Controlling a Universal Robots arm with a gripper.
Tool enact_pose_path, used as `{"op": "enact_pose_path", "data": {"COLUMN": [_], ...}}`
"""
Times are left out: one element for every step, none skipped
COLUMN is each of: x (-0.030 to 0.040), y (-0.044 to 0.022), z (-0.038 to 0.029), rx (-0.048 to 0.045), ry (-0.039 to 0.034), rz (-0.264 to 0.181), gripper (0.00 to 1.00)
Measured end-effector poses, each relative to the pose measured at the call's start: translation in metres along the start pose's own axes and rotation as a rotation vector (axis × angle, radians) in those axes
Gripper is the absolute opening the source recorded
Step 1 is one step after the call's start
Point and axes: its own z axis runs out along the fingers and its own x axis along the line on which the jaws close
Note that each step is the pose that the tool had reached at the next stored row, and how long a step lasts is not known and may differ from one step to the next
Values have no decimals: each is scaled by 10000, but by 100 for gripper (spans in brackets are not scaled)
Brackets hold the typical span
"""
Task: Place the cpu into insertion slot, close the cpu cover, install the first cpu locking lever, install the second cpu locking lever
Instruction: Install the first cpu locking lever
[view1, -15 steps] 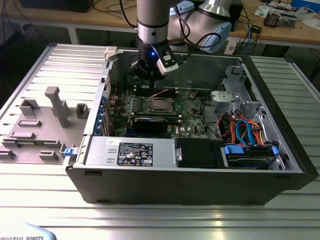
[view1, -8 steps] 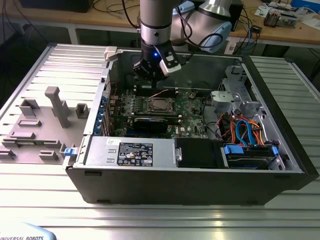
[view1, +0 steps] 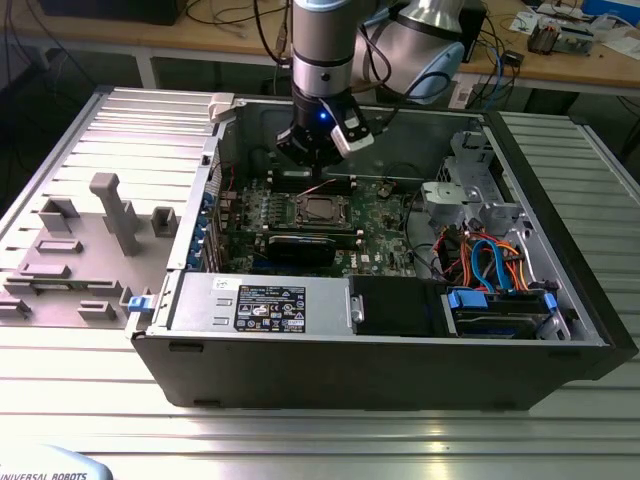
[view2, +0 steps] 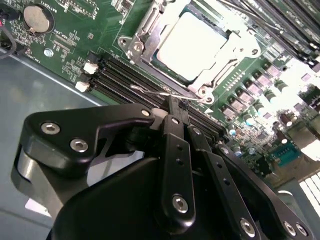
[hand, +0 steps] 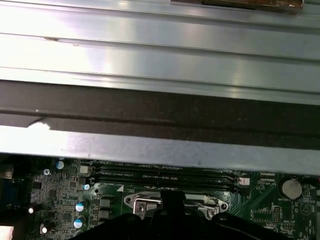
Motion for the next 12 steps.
{"op": "enact_pose_path", "data": {"x": [-6, -12, -21, -25, -27, -26, -26, -26, -27, -27, -27, -26], "y": [9, 18, 30, 35, 36, 36, 36, 36, 37, 37, 37, 36], "z": [8, 14, 20, 25, 28, 28, 27, 28, 28, 28, 28, 29], "rx": [12, 21, 28, 28, 27, 29, 30, 29, 29, 29, 29, 29], "ry": [4, 7, 9, 9, 8, 9, 10, 10, 9, 10, 10, 9], "rz": [-38, -60, -80, -86, -86, -85, -85, -85, -85, -85, -85, -85], "gripper": [11, 11, 11, 11, 11, 11, 11, 11, 11, 11, 11, 11]}}
